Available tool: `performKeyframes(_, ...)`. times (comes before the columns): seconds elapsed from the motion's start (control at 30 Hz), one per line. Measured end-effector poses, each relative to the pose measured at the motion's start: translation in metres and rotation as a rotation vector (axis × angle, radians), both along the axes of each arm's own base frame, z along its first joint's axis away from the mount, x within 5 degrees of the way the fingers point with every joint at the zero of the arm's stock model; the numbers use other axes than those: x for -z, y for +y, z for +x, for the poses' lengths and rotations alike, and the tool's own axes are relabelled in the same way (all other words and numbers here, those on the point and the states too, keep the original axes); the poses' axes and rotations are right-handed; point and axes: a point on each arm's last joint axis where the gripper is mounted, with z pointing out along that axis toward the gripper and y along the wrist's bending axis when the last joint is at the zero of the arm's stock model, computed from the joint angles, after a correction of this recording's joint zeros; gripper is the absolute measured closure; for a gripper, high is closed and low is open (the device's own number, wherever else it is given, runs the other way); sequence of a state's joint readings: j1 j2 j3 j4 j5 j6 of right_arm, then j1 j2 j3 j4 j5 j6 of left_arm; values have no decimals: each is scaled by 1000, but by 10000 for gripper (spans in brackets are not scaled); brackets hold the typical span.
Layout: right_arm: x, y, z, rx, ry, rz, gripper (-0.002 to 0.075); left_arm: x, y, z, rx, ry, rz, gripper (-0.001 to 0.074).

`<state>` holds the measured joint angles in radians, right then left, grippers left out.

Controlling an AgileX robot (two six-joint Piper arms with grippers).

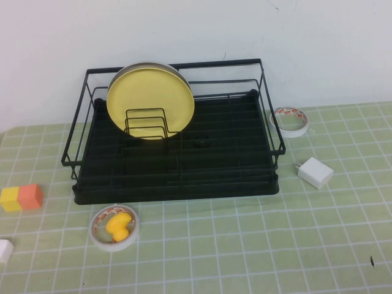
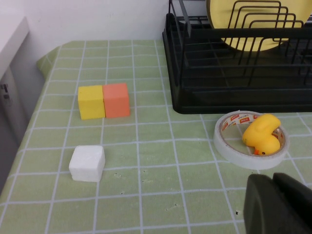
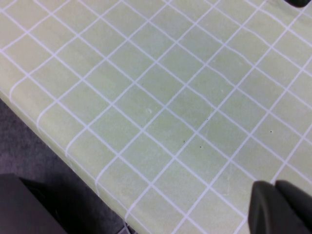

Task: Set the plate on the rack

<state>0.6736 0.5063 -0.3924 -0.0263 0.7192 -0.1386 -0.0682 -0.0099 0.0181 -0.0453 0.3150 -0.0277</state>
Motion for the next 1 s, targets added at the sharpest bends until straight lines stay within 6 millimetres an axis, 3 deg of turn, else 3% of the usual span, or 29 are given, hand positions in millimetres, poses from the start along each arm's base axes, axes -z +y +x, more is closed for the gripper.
performKeyframes(0.43,-4,-6,-4,32,-40,37,726,0,0,0,0,2,3,736)
performKeyframes(0.7,-11,-34,-12,336,-250,145,726,0,0,0,0,0,3,736)
performKeyframes(0.83,-1,-41,-12,470,-471,248,726,0,0,0,0,0,3,737)
performKeyframes(1.0,35,-50,-13,624,-595,288,726,0,0,0,0,0,3,737)
